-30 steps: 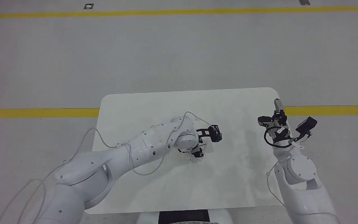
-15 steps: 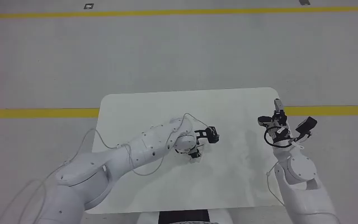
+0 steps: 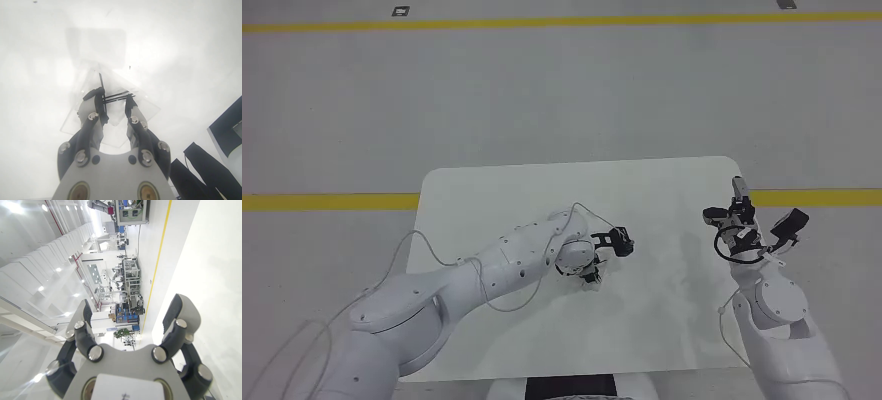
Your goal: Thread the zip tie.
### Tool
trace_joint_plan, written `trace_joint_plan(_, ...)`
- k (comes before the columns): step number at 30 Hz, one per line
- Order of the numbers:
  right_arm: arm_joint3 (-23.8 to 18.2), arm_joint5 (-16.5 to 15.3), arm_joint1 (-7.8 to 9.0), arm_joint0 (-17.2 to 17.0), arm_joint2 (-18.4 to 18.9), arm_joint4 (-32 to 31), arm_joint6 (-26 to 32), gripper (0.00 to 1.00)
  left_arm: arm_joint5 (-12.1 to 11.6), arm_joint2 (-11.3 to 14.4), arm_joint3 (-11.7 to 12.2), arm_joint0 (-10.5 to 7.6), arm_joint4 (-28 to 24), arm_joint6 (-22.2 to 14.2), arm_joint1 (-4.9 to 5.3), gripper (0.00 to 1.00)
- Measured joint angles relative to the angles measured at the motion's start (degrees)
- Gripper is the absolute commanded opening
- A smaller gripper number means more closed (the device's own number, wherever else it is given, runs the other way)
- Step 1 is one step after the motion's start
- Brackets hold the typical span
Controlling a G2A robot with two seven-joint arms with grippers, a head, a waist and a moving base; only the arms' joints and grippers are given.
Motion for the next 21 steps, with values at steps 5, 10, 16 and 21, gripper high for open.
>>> trace_joint_plan(5, 0.00, 0.00, 0.00, 0.00, 0.00, 0.00, 0.00, 1.00, 0.00, 0.00, 0.15, -0.32, -0.21, -0.06, -0.15, 0.00)
trace_joint_plan(10, 0.00, 0.00, 0.00, 0.00, 0.00, 0.00, 0.00, 1.00, 0.00, 0.00, 0.18, -0.65, -0.20, -0.05, -0.10, 0.00)
trace_joint_plan(16, 0.00, 0.00, 0.00, 0.00, 0.00, 0.00, 0.00, 1.00, 0.00, 0.00, -0.11, -1.21, 0.06, 0.26, 0.10, 0.00)
trace_joint_plan(21, 0.00, 0.00, 0.00, 0.00, 0.00, 0.00, 0.00, 1.00, 0.00, 0.00, -0.20, -1.34, 1.10, 0.92, 0.31, 0.28)
